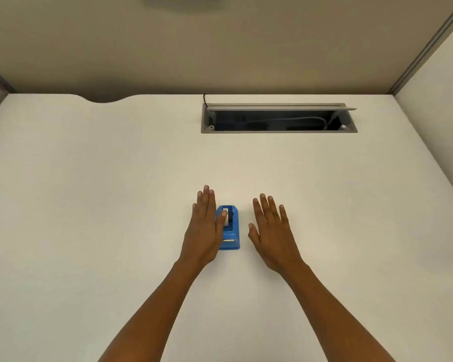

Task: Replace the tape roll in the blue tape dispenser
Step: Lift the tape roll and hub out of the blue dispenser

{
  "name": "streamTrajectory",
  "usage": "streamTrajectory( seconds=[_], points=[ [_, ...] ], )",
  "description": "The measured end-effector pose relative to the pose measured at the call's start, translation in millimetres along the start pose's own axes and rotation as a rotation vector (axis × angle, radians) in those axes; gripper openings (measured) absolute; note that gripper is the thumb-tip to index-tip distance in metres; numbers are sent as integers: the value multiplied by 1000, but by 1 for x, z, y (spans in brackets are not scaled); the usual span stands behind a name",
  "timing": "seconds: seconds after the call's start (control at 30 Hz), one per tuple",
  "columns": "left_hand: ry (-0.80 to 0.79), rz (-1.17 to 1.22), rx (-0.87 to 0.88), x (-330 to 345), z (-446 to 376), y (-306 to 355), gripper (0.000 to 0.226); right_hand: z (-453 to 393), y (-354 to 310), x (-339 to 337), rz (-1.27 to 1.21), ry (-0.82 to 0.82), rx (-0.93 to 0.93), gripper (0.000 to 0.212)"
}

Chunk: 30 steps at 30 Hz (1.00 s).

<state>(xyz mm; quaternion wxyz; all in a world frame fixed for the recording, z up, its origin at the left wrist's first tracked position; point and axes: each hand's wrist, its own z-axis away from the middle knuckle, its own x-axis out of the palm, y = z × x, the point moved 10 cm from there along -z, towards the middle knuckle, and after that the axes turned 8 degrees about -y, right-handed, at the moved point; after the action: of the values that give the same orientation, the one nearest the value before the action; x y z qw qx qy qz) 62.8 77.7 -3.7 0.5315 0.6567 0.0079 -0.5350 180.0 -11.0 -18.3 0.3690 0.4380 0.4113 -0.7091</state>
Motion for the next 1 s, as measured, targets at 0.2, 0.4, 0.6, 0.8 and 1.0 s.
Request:
streamTrajectory(
  seconds=[0.2,0.4,0.6,0.8,1.0],
  points=[
    [-203,214,-80,29,15,-17,96,7,10,31,64,-86,66,59],
    [-210,319,-44,27,14,-28,104,8,10,34,75,-35,23,61],
    [-245,289,-46,20,7,-37,103,9,11,28,33,-20,0,57],
    [-198,290,-34,19,7,-37,101,5,-7,-22,-451,229,-108,48],
    [-171,287,-38,21,7,-40,100,-15,-39,-27,-593,91,-257,63]
  ],
)
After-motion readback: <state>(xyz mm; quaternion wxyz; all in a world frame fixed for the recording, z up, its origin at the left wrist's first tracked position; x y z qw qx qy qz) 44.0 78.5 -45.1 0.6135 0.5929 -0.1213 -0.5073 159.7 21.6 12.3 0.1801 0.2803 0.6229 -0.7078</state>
